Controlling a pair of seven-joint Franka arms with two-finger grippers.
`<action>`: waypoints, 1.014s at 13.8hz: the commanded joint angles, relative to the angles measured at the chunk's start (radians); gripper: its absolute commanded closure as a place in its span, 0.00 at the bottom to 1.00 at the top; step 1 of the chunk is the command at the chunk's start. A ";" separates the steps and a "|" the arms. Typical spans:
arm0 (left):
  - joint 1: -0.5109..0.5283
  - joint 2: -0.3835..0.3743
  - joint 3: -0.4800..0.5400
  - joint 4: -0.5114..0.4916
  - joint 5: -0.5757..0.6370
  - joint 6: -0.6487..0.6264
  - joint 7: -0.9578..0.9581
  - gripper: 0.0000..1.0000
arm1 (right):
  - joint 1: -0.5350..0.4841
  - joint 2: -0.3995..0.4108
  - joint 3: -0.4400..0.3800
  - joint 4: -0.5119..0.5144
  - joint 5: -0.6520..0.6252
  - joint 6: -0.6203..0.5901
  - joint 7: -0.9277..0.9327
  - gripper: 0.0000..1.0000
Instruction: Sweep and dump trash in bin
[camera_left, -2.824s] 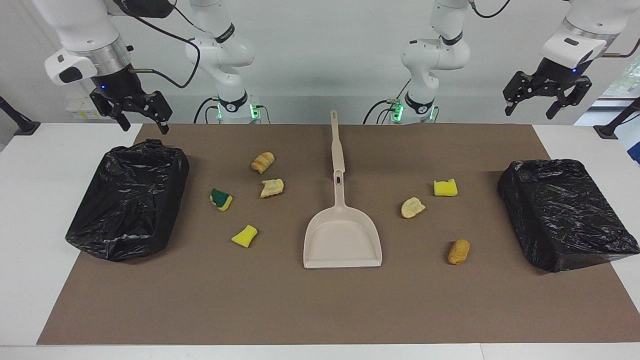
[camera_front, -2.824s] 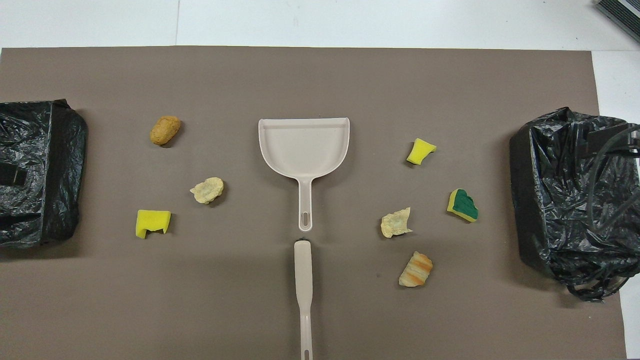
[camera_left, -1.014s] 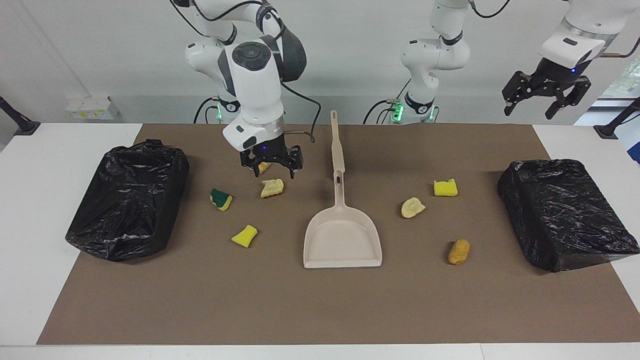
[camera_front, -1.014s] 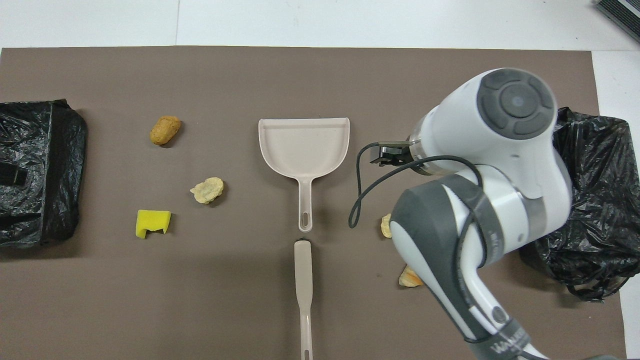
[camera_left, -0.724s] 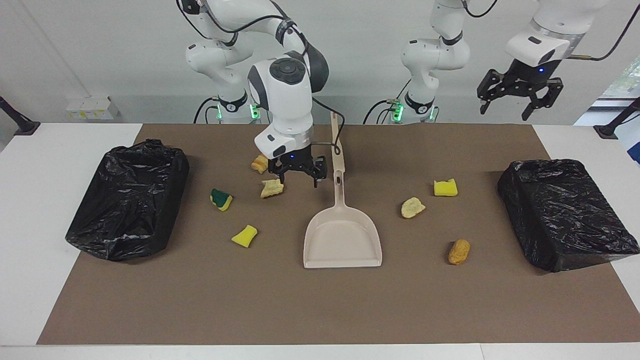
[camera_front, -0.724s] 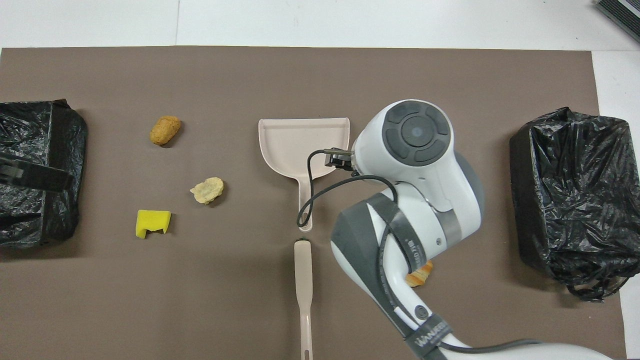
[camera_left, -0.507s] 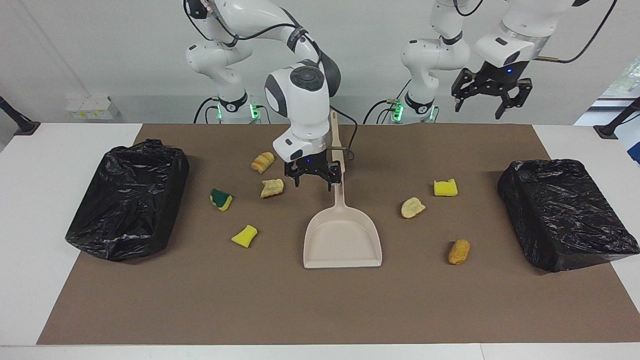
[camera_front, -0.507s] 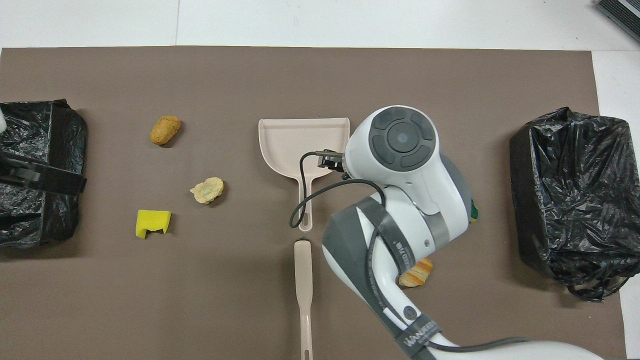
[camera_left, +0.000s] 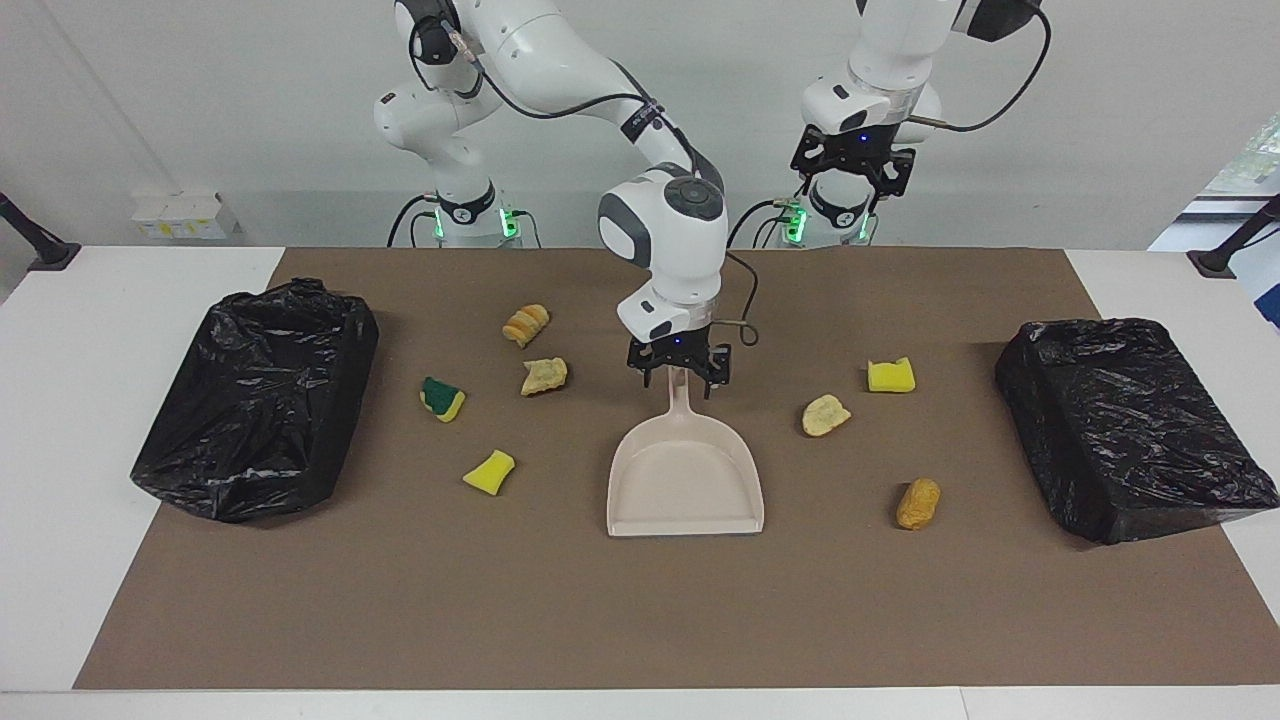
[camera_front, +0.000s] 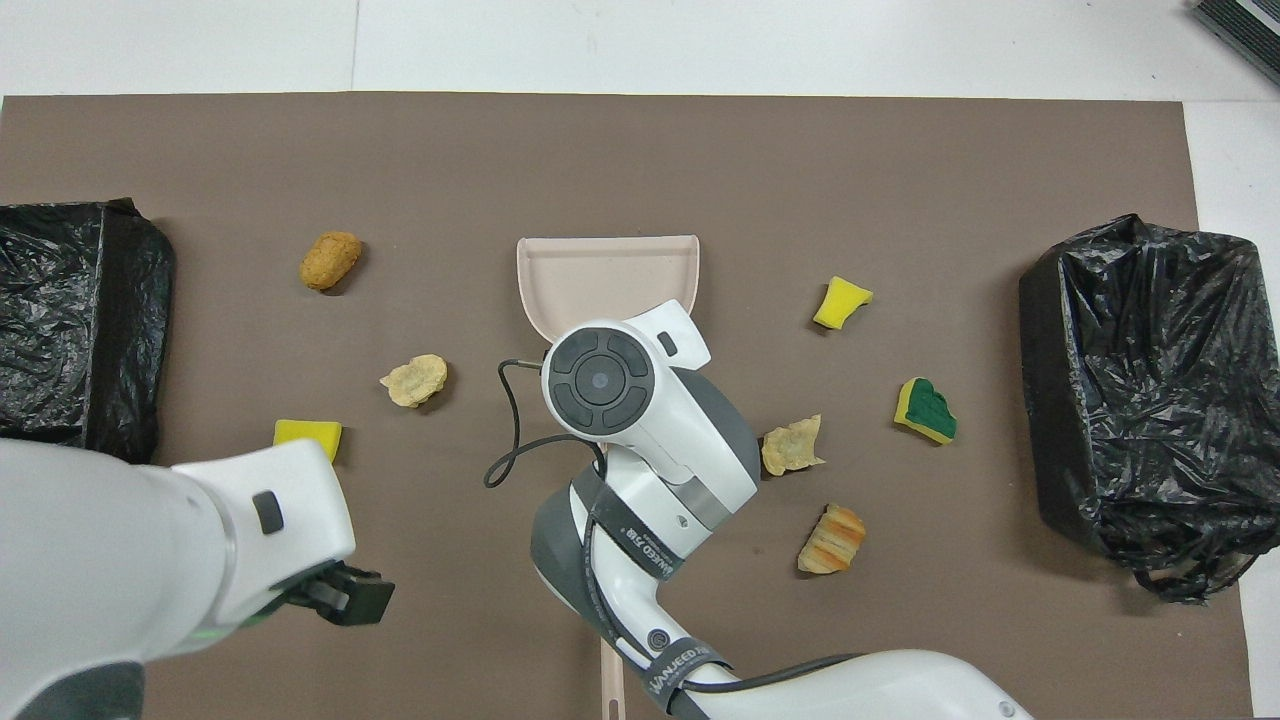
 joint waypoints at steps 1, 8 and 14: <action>-0.038 -0.093 0.017 -0.141 -0.017 0.049 -0.081 0.00 | -0.013 -0.009 0.002 -0.012 -0.021 0.012 -0.009 0.01; -0.075 -0.110 0.015 -0.233 -0.020 0.116 -0.164 0.00 | -0.008 -0.049 0.010 -0.088 -0.001 -0.011 -0.120 0.27; -0.081 -0.120 0.015 -0.250 -0.026 0.129 -0.217 0.00 | -0.004 -0.057 0.014 -0.091 -0.002 -0.039 -0.264 0.36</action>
